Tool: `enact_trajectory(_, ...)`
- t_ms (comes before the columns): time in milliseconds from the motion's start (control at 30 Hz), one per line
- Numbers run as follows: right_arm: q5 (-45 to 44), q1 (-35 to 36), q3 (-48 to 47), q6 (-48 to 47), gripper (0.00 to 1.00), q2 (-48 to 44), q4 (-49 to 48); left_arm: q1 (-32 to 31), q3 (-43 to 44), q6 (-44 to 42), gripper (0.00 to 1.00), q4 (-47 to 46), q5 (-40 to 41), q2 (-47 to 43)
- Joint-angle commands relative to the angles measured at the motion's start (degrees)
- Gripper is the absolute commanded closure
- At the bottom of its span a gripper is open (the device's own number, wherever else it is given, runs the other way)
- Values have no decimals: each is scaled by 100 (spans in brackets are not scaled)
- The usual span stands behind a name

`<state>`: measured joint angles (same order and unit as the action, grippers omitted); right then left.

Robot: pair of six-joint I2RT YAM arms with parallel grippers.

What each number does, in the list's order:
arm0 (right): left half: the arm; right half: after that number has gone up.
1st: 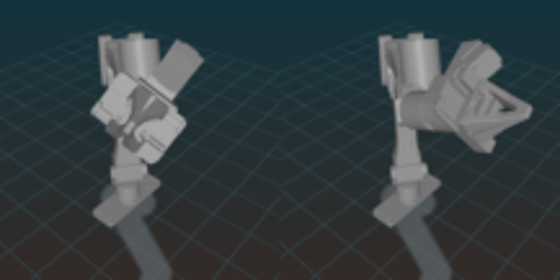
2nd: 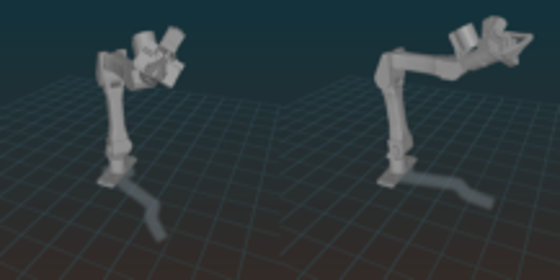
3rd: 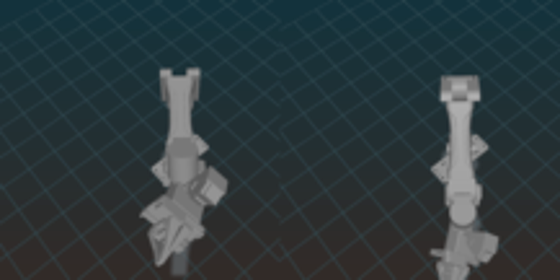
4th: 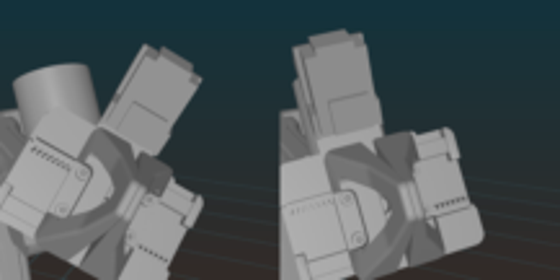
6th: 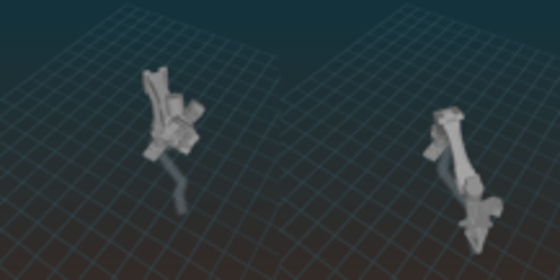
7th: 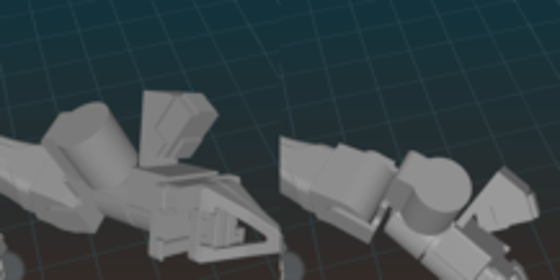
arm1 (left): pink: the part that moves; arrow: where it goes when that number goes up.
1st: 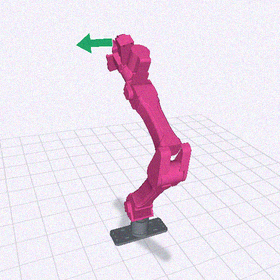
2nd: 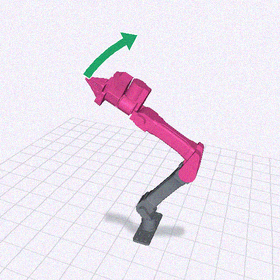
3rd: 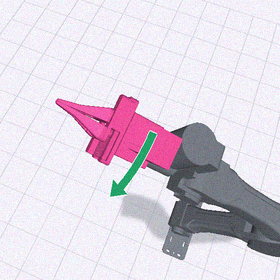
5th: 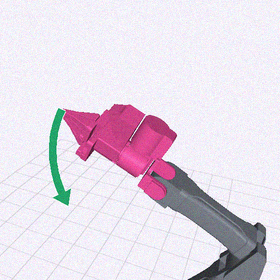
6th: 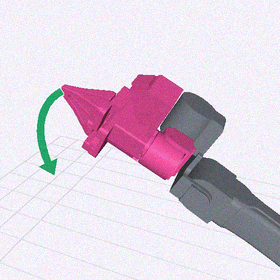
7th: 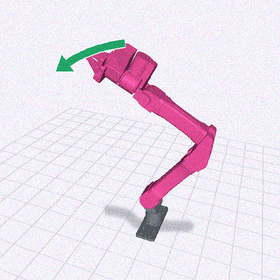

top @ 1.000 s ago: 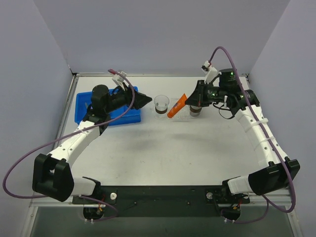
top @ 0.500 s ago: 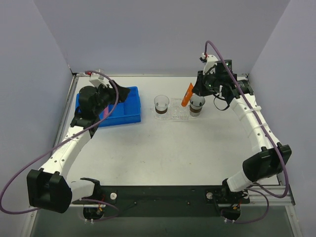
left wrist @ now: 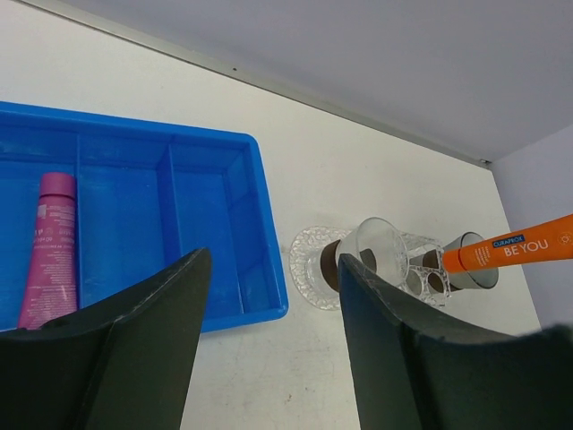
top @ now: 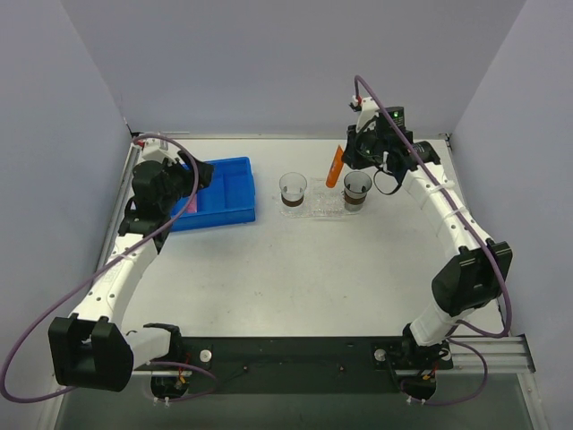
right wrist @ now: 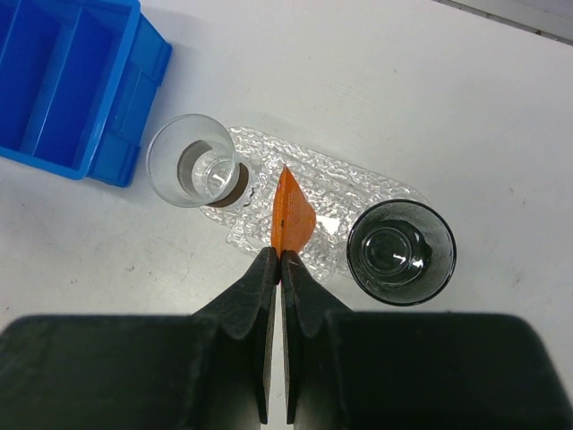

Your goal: Prepare toiletry sets of a toothbrush and toothpaste on the tray

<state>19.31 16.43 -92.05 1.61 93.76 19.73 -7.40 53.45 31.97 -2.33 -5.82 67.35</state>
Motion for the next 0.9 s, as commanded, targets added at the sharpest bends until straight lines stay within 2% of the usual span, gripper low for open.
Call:
enact_trajectory(0, -339, 142, -199, -371, 100, 46, -452, 124, 16, 91, 31, 30, 99, -187)
enact_trajectory(867, -824, 291, -164, -486, 100, 354, -610, 423, 69, 73, 31, 48, -296, 68)
